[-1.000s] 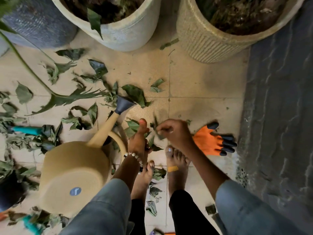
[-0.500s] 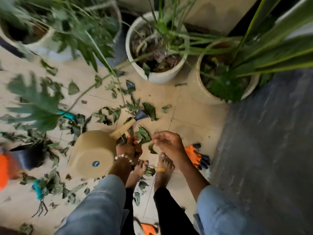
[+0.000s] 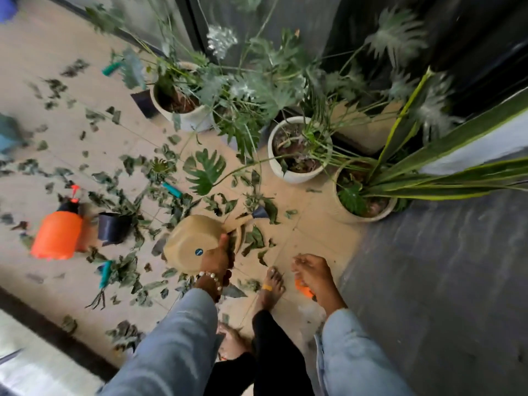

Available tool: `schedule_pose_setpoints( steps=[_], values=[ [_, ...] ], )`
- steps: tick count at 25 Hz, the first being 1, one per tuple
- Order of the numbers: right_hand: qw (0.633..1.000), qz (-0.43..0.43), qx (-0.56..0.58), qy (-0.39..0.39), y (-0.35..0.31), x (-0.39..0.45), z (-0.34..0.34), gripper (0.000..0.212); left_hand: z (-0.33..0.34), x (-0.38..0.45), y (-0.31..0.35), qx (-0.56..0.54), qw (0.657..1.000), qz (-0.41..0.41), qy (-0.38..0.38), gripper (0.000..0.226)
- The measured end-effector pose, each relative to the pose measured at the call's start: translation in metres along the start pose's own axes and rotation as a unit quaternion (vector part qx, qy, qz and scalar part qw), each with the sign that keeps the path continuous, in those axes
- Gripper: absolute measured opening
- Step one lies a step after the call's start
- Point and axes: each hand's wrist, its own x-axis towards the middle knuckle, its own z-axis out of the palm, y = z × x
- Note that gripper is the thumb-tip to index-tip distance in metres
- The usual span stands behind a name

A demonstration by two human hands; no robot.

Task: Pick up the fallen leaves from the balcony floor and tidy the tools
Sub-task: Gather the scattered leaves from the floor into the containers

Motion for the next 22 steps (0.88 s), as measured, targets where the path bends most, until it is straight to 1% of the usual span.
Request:
schedule_pose_setpoints(
  steps=[2, 6, 10, 13, 15, 17, 18, 20, 22],
  values=[
    [0.999, -0.002, -0.038, 0.005, -0.001, -0.019, -0.005, 0.007, -0.024, -0.012, -0.014, 0.02, 0.999, 0.012, -0.031, 0.051],
    [0.992, -0.043, -0.118, 0.018, 0.005, -0.04, -0.002, 0.006, -0.06, -0.029, -0.04, -0.043, 0.995, 0.042, -0.081, 0.045],
    [0.967, -0.097, -0.234, -0.026, 0.02, 0.002, 0.013, 0.011, -0.054, 0.004, -0.066, -0.104, 0.99, 0.04, -0.087, 0.029],
    [0.941, -0.131, -0.308, -0.049, 0.037, 0.081, 0.029, 0.006, -0.016, 0.069, -0.077, -0.162, 0.982, 0.025, -0.095, 0.021],
    [0.926, -0.149, -0.344, -0.032, 0.05, 0.156, 0.037, 0.007, 0.022, 0.135, -0.083, -0.201, 0.973, 0.012, -0.114, 0.02],
    [0.907, -0.171, -0.385, -0.008, 0.064, 0.234, 0.04, 0.011, 0.057, 0.201, -0.093, -0.216, 0.968, 0.015, -0.129, 0.02],
    [0.897, -0.191, -0.4, 0.007, 0.068, 0.268, 0.039, 0.017, 0.071, 0.227, -0.096, -0.208, 0.968, 0.026, -0.141, 0.021],
    [0.862, -0.237, -0.447, 0.043, 0.088, 0.339, 0.04, 0.029, 0.097, 0.283, -0.106, -0.172, 0.969, 0.052, -0.168, 0.022],
    [0.832, -0.274, -0.479, 0.056, 0.106, 0.397, 0.042, 0.039, 0.115, 0.331, -0.108, -0.133, 0.969, 0.075, -0.194, 0.024]
  ],
)
